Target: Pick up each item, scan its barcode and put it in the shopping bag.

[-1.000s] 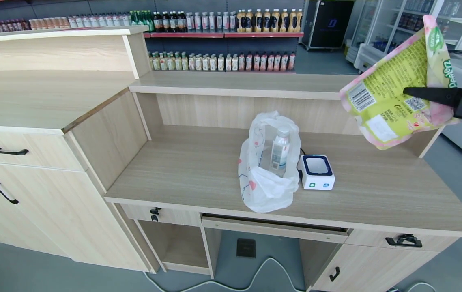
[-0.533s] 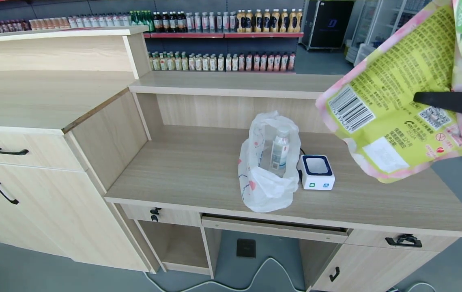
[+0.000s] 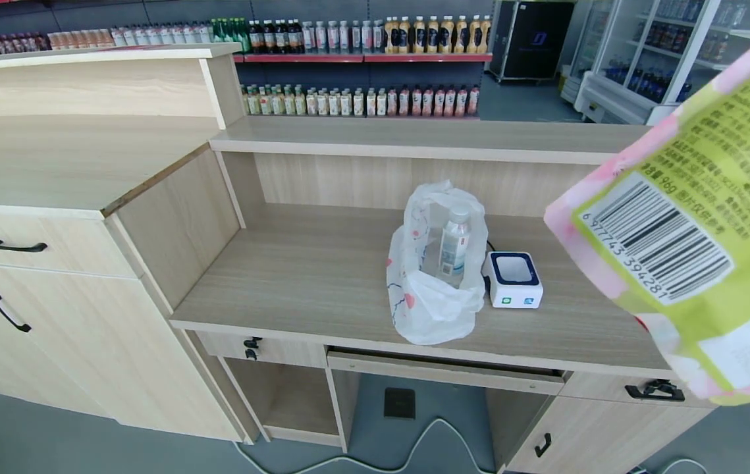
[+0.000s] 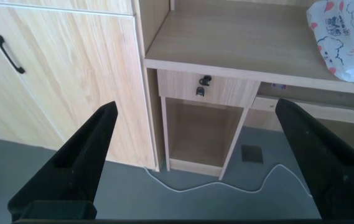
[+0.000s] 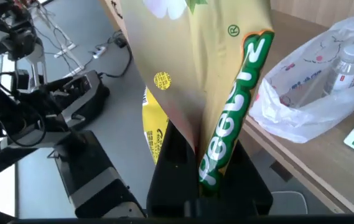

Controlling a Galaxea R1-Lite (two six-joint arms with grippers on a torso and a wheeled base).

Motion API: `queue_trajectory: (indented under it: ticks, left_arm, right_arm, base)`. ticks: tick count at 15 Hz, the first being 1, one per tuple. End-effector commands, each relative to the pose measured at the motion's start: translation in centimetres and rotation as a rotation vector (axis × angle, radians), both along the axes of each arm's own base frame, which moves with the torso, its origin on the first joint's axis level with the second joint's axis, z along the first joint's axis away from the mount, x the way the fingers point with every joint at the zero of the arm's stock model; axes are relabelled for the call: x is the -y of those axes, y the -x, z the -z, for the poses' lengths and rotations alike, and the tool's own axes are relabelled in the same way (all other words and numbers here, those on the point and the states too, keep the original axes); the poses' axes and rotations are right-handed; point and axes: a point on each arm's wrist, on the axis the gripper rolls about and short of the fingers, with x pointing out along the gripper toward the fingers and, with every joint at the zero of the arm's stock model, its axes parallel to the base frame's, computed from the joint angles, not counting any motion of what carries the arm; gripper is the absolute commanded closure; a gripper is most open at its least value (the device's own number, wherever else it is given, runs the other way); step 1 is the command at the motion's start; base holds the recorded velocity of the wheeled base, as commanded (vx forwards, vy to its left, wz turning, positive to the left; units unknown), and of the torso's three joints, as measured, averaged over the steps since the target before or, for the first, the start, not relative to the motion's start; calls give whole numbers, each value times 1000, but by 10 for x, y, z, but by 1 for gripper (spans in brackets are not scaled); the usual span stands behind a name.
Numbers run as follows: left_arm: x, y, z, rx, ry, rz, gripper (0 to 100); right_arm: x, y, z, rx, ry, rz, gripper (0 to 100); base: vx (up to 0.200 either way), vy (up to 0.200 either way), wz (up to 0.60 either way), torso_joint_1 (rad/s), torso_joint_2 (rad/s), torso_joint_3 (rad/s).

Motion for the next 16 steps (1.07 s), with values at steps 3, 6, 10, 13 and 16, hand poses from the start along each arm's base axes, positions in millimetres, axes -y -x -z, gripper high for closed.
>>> queue_trajectory:
  ticks: [3,6,10,13,16]
  left_arm:
    - [0,0,0,0,0,1,0]
    - [0,0,0,0,0,-1,0]
    - [0,0,0,0,0,-1,0]
    - [0,0,0,0,0,-1,0]
    - [0,0,0,0,0,-1,0]
  right_arm:
    - [3,10,-33,-6,-50,-20,100]
    - [5,23,-27,-95,-2,-73,100]
    - [11,37,-31,-121,18,-119,100]
    - [8,35,-41,-99,8,-137,100]
    - [8,35,-43,-95,8,-138,100]
  base:
    - [0,0,0,0,0,0]
    - [0,0,0,0,0,0]
    - [0,0,0,0,0,0]
    - [0,0,0,0,0,0]
    - [0,0,0,0,0,0]
